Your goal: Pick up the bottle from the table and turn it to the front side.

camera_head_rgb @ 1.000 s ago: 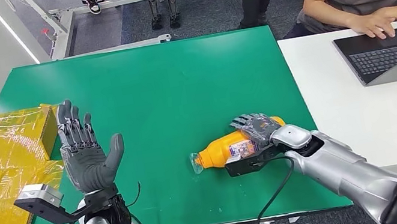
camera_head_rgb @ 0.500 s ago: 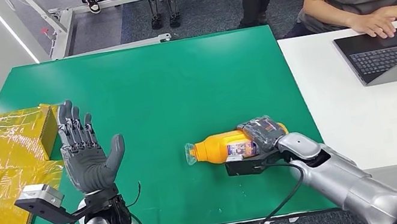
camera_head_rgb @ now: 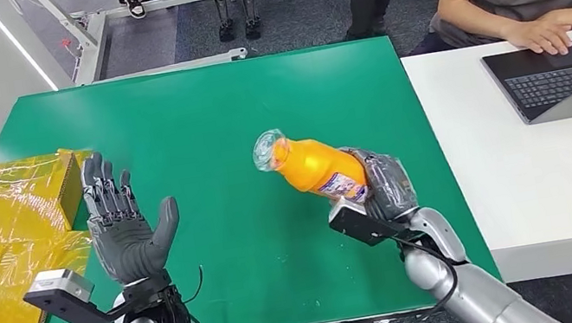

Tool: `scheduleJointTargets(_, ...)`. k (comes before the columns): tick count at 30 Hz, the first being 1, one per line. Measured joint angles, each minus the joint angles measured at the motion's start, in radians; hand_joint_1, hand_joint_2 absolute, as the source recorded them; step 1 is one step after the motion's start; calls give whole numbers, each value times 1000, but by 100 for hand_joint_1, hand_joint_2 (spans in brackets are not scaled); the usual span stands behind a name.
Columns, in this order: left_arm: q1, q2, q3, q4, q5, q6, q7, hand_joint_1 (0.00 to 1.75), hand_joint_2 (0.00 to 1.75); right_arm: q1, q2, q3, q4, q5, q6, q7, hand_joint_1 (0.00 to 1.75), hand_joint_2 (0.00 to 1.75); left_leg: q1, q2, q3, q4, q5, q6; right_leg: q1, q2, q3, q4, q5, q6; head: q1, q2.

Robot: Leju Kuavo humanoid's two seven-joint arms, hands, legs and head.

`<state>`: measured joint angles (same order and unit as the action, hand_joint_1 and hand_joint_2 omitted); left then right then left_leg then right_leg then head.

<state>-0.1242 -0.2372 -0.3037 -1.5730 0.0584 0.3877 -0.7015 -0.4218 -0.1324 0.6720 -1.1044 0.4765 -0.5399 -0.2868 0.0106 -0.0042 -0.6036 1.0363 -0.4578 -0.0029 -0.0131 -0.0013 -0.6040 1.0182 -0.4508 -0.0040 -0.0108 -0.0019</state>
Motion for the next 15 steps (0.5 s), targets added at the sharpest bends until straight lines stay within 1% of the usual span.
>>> scheduleJointTargets(4, 0, -3, -2, 4, 3, -15, 0, 0, 175, 69, 28, -60, -50, -37, -36, -72, 175, 175, 0, 0, 0, 0, 0, 0, 0, 0, 0, 0, 0, 0, 0, 0)
scheduleJointTargets(7, -2, -8, -10, 12, 1, -33, 0, 0, 175, 109, 53, -88, -82, -57, -54, -129, 175, 175, 0, 0, 0, 0, 0, 0, 0, 0, 0, 0, 0, 0, 0, 0)
scheduleJointTargets(9, -3, -12, -16, 19, 0, -44, 0, 0, 175, 127, 66, -99, -97, -67, -54, -142, 175, 175, 0, 0, 0, 0, 0, 0, 0, 1, 0, 0, 0, 0, 0, 0)
scheduleJointTargets(15, -8, -18, -26, 35, 5, -77, 0, 0, 175, 151, 87, -126, -110, -90, -36, -144, 175, 175, 0, 1, 0, 0, 0, 0, 0, 1, 0, 0, 0, 0, 0, 0)
